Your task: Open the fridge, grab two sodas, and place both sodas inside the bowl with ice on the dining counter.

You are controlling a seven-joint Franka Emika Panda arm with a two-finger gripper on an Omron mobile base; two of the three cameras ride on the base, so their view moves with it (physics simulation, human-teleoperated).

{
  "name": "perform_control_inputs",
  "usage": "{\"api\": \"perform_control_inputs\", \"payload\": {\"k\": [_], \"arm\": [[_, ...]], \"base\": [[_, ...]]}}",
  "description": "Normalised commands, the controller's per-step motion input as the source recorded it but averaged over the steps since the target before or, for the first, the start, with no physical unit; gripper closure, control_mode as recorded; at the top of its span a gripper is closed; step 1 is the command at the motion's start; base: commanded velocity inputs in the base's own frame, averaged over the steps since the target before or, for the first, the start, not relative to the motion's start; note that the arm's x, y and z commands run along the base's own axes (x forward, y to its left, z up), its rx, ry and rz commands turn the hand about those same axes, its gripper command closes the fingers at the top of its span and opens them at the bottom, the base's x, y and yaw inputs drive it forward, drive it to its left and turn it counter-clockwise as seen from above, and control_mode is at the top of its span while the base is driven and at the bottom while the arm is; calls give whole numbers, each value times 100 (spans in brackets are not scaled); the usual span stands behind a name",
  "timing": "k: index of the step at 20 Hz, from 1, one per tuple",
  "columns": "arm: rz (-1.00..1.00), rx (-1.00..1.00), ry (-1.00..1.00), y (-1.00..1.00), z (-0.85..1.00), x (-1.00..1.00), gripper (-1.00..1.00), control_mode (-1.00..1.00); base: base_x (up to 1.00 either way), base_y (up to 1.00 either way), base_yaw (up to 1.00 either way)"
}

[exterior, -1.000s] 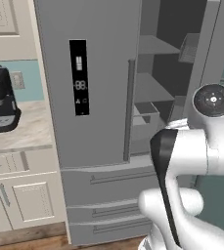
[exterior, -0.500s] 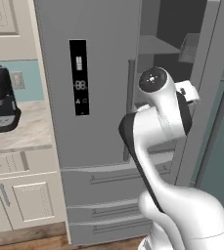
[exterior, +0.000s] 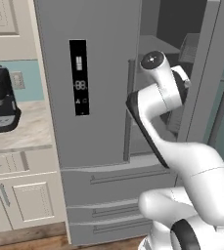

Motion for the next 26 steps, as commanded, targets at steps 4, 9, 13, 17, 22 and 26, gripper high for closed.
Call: {"api": "perform_control_inputs", "payload": {"k": [4, 9, 13, 17, 22, 26], "arm": [[3, 0, 5, -38, -1, 69, -100, -100], [0, 0, 0, -68, -2, 23, -100, -100], [0, 3, -1, -92, -5, 0, -100, -100], [0, 3, -1, -87, -4, -1, -100, -100], [-1, 4, 0, -94, 0, 0, -100, -100], [-4, 4, 0, -96, 0, 2, -100, -100]], "base": [[0, 0, 0], [0, 0, 0], [0, 0, 0], [0, 0, 0], [0, 0, 0], [0, 0, 0]]}}
